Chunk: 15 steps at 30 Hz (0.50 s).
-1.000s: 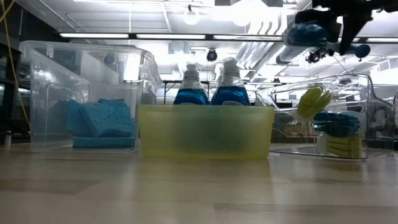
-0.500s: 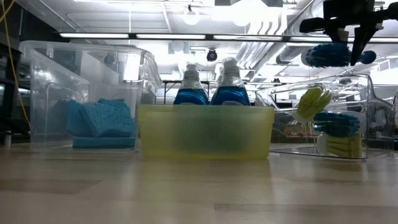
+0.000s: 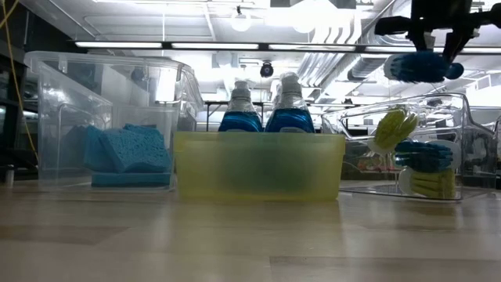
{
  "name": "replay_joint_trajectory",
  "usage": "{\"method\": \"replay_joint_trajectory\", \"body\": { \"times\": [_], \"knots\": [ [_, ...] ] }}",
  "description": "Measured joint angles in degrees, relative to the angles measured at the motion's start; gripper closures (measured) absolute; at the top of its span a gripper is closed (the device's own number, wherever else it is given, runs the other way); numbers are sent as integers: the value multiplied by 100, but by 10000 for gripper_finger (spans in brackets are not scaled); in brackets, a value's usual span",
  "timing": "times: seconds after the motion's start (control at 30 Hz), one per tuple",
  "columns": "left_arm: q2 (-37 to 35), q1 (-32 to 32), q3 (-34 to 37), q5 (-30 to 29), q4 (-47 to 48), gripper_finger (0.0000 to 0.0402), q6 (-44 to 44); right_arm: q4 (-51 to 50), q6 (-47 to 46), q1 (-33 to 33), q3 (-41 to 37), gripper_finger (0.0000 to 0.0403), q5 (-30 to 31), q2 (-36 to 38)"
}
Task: Pick & Place Kitchen Sink Supplies
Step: Put the blue toilet brush into the transparent bin
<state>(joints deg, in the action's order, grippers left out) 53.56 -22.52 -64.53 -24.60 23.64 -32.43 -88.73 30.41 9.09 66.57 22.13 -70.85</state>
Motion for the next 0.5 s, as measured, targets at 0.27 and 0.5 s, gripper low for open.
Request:
{"method": "replay_joint_trajectory", "body": {
  "times": [0.27,0.5],
  "knots": [
    [0,0,0,-2,2,138,-4,14,431,-3,-184,339,123,2],
    [0,0,0,-2,4,138,5,60,347,-10,-744,339,455,-7]
  ]
}}
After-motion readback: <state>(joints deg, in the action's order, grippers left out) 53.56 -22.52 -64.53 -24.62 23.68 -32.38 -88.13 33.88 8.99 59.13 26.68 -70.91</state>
